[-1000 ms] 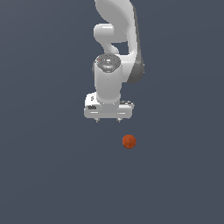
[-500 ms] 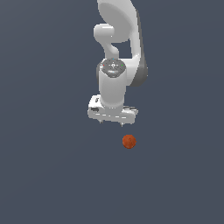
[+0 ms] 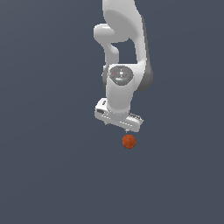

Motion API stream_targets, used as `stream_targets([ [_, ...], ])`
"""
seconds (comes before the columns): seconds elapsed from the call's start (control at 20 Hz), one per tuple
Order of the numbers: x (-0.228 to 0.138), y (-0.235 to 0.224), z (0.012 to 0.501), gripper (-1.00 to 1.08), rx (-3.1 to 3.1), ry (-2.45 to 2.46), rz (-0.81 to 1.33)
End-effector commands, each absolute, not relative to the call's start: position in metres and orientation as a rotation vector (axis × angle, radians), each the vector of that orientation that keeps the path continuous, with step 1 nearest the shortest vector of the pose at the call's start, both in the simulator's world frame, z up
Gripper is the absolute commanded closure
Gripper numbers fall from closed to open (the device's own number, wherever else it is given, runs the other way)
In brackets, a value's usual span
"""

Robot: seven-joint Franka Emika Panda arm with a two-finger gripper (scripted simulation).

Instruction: Pick up the object and move it to a goal position.

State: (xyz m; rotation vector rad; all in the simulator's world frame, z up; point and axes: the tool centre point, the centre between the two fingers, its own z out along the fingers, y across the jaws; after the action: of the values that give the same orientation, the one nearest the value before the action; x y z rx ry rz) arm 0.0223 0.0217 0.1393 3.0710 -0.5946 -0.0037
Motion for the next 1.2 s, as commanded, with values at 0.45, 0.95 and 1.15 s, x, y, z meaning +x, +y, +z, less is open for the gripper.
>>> stream_targets([
  [0.45,0.036,0.052,0.121,-0.92,2.968,-1.012,-0.002],
  [0.95,0.045,0.077,0.106,-0.92,2.844,-1.330,-0.001],
  [1.15,0.047,0.084,0.101,-0.92,2.806,-1.412,0.000],
])
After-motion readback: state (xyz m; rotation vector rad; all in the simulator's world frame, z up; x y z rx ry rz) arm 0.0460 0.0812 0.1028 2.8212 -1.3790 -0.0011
